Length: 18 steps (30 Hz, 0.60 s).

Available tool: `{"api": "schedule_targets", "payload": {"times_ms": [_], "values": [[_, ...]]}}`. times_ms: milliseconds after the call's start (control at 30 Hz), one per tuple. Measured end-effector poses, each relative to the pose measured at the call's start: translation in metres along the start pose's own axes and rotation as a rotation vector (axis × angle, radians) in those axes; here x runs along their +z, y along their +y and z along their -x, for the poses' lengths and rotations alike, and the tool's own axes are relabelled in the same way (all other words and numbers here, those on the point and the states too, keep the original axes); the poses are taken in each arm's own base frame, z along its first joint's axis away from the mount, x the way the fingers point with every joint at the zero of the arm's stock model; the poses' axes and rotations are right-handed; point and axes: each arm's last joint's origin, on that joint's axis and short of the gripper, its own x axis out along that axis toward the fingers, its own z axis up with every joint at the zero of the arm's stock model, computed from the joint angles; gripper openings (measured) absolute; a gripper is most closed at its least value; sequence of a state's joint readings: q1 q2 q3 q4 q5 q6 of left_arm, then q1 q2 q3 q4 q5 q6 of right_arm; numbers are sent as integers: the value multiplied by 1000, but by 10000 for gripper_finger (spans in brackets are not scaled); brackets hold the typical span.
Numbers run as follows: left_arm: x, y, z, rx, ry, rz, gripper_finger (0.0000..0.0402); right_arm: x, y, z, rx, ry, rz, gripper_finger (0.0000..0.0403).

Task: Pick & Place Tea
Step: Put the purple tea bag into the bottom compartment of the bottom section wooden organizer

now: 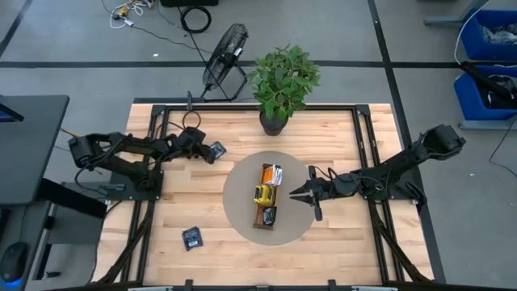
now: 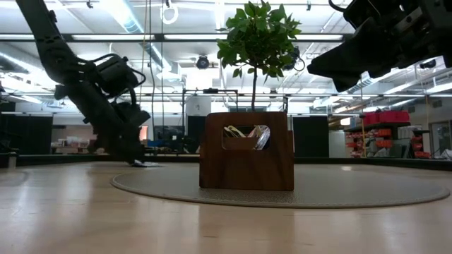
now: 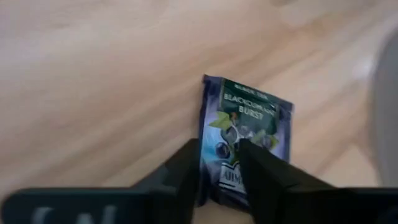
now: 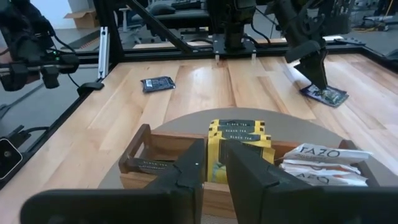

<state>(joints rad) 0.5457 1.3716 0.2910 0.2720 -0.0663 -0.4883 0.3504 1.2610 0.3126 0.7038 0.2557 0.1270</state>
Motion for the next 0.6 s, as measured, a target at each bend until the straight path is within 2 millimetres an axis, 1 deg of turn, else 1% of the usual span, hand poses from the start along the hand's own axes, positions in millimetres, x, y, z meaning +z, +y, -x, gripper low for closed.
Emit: {"api": "schedule_targets", "payload": {"times_ms": [167,200,467,600], "values": [[9,-7,0,-56,-7,-46,25,-2,0,0,-2,21,-18,72],[9,-7,0,-57,-5,-48,13,-2,0,0,-3,23,-17,72],[10,-9,2,-92,-13,-55,3,-1,-1,0,-18,7,-24,72],[14,-16,6,-133,-55,-70,2,-1,-1,0,-20,6,-29,72]]}}
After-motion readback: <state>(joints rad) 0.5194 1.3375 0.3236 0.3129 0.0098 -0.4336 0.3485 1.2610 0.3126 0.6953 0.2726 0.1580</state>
